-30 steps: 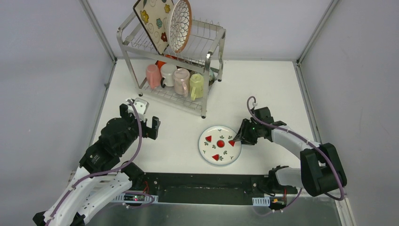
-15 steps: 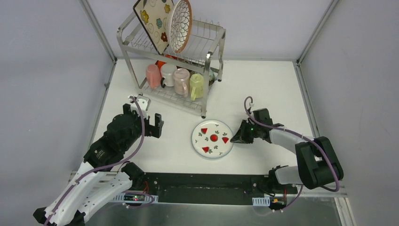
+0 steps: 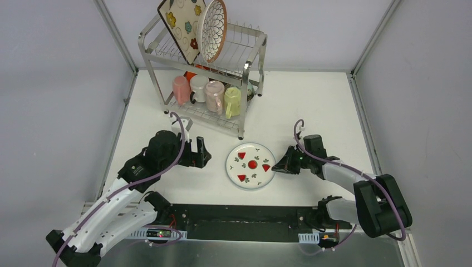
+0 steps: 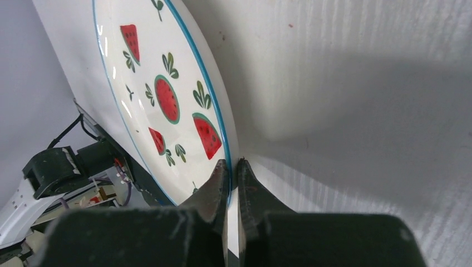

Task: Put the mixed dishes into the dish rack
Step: Pick up the plate at the center of the board.

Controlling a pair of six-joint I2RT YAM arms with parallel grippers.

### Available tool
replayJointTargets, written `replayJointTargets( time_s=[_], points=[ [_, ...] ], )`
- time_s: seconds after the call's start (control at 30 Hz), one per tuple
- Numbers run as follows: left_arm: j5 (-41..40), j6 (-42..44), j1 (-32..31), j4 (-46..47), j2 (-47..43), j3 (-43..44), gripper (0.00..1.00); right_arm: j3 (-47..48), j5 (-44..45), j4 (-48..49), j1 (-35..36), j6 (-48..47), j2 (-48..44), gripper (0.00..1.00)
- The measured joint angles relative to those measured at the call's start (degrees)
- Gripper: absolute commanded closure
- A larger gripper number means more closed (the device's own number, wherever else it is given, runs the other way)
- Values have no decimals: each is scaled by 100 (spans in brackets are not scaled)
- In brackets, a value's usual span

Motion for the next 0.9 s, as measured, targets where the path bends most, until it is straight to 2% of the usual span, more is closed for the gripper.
replayJointTargets(
  time_s=[0.23, 0.5, 0.73, 0.9],
  points=[
    [546, -566, 0, 398, 575, -254, 11, -334, -289, 581, 39, 560, -286, 100],
    [852, -1034, 0, 1117, 1123, -632, 16, -476, -343, 802, 437, 992, -811, 100],
    [903, -1285, 0, 1580, 1794, -979, 24, -656, -348, 994, 741, 1274, -1281, 100],
    [1099, -1410, 0, 1932, 2107, -1025, 33, -787, -348, 1034, 793, 1392, -1532, 100]
  ],
)
